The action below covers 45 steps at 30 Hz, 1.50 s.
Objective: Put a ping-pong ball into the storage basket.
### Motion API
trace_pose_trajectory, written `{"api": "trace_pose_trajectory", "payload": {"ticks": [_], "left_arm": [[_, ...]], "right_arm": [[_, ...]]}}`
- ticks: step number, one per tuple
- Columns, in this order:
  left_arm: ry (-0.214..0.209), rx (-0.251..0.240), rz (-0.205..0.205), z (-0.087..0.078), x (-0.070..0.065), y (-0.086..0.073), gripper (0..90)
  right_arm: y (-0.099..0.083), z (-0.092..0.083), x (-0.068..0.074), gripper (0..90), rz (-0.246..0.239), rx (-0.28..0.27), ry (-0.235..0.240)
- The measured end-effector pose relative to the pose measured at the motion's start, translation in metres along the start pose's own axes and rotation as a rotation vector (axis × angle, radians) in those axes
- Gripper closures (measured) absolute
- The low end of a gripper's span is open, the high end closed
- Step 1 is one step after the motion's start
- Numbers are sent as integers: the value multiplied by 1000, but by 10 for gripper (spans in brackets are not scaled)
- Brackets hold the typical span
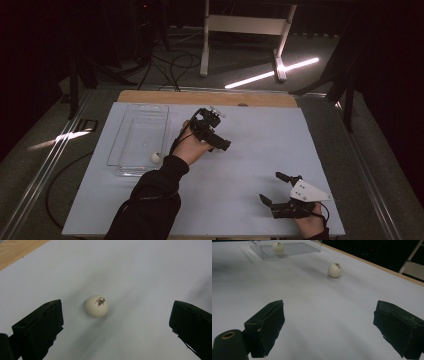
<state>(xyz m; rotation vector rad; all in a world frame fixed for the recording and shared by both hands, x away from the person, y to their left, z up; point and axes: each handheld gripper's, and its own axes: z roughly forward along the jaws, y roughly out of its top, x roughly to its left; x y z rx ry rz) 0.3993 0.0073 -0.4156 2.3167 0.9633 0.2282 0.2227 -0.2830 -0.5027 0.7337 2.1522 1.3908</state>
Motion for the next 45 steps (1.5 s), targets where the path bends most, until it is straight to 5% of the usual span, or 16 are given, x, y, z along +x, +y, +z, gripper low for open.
{"api": "trace_pose_trajectory", "payload": {"ticks": [6, 20, 31, 45], "left_arm": [[0, -33, -23, 5, -1, 0, 19], [38, -23, -51, 25, 2, -6, 14], [57, 33, -67, 41, 4, -10, 93], [105, 96, -165, 59, 7, -12, 214]], "right_arm": [[0, 0, 0, 97, 2, 5, -2], [0, 1, 0, 98, 1, 10, 7], [-1, 1, 0, 98, -1, 14, 6], [-1, 1, 0, 98, 7, 16, 9]]}}
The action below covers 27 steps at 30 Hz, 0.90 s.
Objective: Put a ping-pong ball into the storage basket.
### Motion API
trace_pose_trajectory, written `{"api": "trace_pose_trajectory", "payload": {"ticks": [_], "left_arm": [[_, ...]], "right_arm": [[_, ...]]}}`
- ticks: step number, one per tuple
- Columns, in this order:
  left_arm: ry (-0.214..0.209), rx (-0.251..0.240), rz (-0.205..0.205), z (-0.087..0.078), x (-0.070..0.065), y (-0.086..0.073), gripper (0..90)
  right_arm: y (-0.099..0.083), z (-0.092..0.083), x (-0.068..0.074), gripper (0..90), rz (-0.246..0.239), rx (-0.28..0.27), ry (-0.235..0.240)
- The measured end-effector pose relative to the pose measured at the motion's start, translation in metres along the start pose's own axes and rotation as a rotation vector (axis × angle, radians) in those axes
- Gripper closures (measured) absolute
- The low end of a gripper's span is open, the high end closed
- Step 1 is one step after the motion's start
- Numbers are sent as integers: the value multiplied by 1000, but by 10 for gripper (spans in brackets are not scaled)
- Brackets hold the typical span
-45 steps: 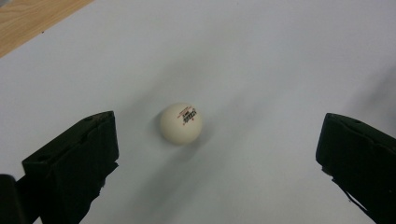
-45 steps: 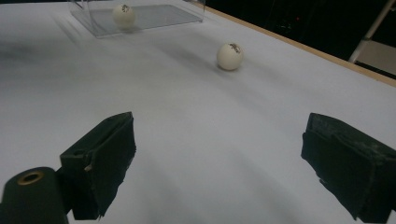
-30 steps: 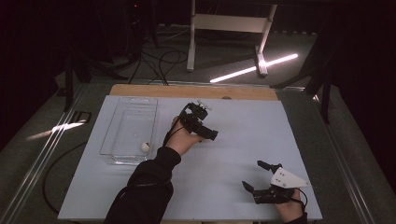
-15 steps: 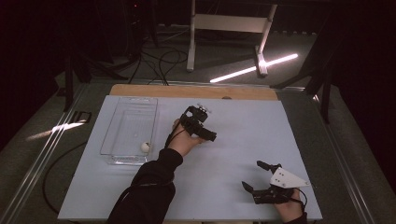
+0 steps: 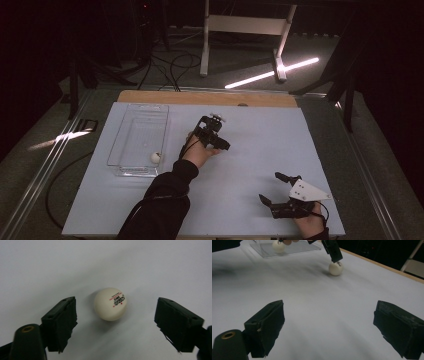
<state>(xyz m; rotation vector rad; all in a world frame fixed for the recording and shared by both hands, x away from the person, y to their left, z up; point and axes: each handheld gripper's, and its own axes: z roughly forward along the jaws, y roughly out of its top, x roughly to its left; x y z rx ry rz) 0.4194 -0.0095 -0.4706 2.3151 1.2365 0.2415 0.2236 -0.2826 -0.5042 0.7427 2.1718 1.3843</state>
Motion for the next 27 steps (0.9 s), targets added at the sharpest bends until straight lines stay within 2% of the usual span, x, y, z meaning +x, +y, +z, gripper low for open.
{"api": "trace_pose_trajectory", "payload": {"ticks": [2, 8, 18, 27], "left_arm": [[14, 4, -8, 2, 0, 0, 236], [14, 15, -32, 9, 2, 0, 293], [20, 30, -32, 21, 1, 0, 359], [23, 31, -32, 29, 0, -1, 456]], "right_arm": [[0, 0, 0, 97, 0, 3, 0], [0, 1, 0, 97, 2, 4, 3], [0, 0, 0, 98, 6, 6, 3], [0, 0, -1, 97, 2, 6, 4]]}}
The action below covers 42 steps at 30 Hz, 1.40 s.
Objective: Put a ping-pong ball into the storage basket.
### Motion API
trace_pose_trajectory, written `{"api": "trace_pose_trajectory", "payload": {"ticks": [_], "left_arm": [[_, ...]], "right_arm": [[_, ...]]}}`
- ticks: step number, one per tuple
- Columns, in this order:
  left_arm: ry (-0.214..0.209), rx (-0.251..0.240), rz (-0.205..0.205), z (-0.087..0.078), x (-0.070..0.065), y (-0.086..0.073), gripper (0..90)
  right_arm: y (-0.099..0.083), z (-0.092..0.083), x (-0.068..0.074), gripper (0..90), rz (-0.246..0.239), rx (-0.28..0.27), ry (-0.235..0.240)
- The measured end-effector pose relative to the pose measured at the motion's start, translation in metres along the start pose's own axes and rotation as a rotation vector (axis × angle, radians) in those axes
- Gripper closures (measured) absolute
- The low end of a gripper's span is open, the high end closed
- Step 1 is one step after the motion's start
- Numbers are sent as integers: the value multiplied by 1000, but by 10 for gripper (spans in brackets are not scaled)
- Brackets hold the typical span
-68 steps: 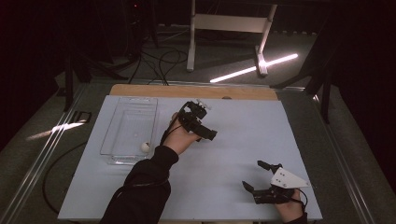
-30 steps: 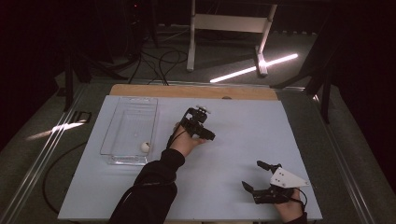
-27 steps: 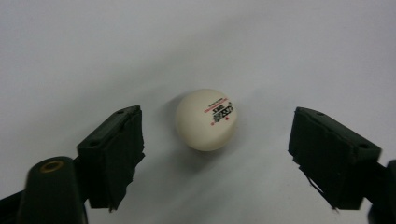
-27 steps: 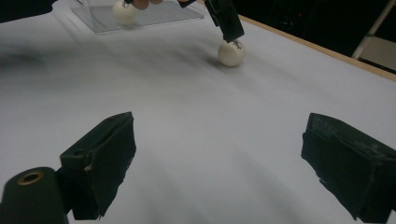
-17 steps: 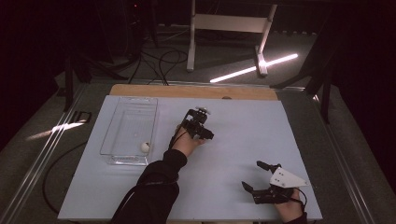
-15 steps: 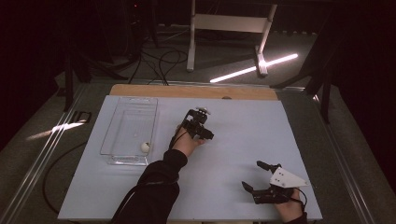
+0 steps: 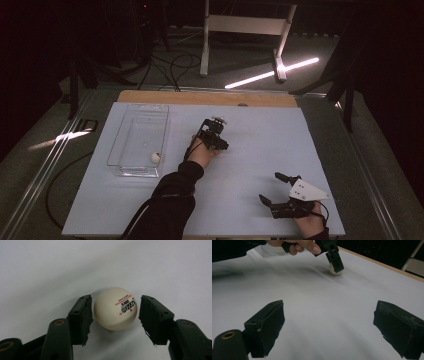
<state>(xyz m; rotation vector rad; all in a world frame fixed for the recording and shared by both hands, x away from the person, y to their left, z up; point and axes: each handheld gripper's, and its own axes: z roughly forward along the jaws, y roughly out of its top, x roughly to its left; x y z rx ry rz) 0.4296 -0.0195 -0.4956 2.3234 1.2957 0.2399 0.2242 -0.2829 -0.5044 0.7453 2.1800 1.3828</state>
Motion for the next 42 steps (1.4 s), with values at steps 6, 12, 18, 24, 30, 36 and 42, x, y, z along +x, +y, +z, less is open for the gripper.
{"api": "trace_pose_trajectory", "payload": {"ticks": [6, 12, 18, 24, 30, 36, 42], "left_arm": [[2, 9, 11, 5, -1, 1, 506], [3, 12, 16, 5, -1, 0, 515], [-3, 22, 44, -1, -2, 1, 520], [-16, 33, 69, -8, -2, 2, 521], [-39, 54, 126, -21, -2, 1, 521], [-59, 67, 173, -28, -3, -2, 522], [-74, 100, 220, -33, -3, -7, 522]], "right_arm": [[0, 0, 0, 98, 0, 0, 2], [0, 0, -1, 97, 2, -2, -1], [0, 0, 0, 98, -1, -2, 0], [0, 0, -1, 98, 1, -1, -2], [0, 0, 0, 98, 0, 1, -3], [0, 0, 0, 98, 0, 2, -4], [0, 0, 0, 98, 2, 5, -5]]}}
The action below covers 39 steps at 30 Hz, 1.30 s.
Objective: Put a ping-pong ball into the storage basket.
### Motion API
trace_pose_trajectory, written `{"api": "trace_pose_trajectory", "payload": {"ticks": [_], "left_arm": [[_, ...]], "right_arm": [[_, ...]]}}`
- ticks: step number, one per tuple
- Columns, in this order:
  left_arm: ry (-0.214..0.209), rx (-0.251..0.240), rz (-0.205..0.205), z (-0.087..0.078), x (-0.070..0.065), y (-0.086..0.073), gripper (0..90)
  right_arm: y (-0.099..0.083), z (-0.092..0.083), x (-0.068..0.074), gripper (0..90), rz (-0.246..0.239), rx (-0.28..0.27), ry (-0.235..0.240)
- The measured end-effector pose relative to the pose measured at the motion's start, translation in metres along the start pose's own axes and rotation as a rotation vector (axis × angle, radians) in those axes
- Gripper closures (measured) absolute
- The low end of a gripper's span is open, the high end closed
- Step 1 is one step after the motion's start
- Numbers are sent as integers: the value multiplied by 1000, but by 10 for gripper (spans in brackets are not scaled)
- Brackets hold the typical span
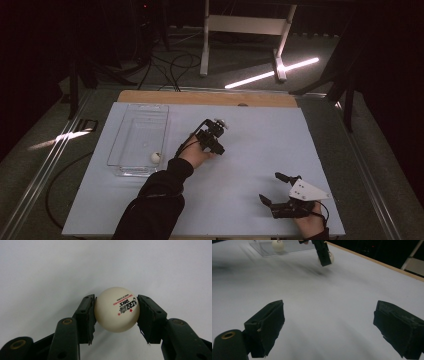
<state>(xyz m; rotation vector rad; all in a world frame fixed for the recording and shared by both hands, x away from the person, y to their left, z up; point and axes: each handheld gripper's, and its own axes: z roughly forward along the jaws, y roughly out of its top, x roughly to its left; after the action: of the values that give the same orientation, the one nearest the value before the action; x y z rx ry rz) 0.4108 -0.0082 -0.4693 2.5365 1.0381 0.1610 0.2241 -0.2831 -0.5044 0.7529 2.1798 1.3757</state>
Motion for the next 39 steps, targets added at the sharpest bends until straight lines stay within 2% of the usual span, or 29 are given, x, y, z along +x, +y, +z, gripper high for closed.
{"api": "trace_pose_trajectory", "payload": {"ticks": [6, 7, 11, 13, 18, 20, 25, 29, 39], "left_arm": [[-34, 20, 35, -6, -1, -4, 522], [-37, 34, 59, -8, -2, -5, 522], [-51, 47, 86, -14, -3, -8, 522], [-72, 49, 95, -17, -3, -9, 522], [-79, 71, 148, -24, -4, -12, 522], [-98, 81, 185, -27, -5, -14, 521], [-121, 114, 245, -31, -7, -19, 522], [-160, 120, 297, -35, -9, -22, 521], [-197, 142, 368, -44, -10, -29, 522]], "right_arm": [[0, 1, 0, 98, 0, 3, 1], [0, 1, 0, 98, 0, 3, 2], [-1, 1, 0, 98, 1, 3, 2], [0, 1, 0, 98, -1, 6, 1], [0, 0, 0, 98, 4, 2, -2], [0, 0, 0, 98, 2, 1, -4], [0, 0, 0, 98, 2, 3, -3], [0, 0, -1, 97, 3, 3, -4], [-1, 1, -1, 97, 5, 3, -3]]}}
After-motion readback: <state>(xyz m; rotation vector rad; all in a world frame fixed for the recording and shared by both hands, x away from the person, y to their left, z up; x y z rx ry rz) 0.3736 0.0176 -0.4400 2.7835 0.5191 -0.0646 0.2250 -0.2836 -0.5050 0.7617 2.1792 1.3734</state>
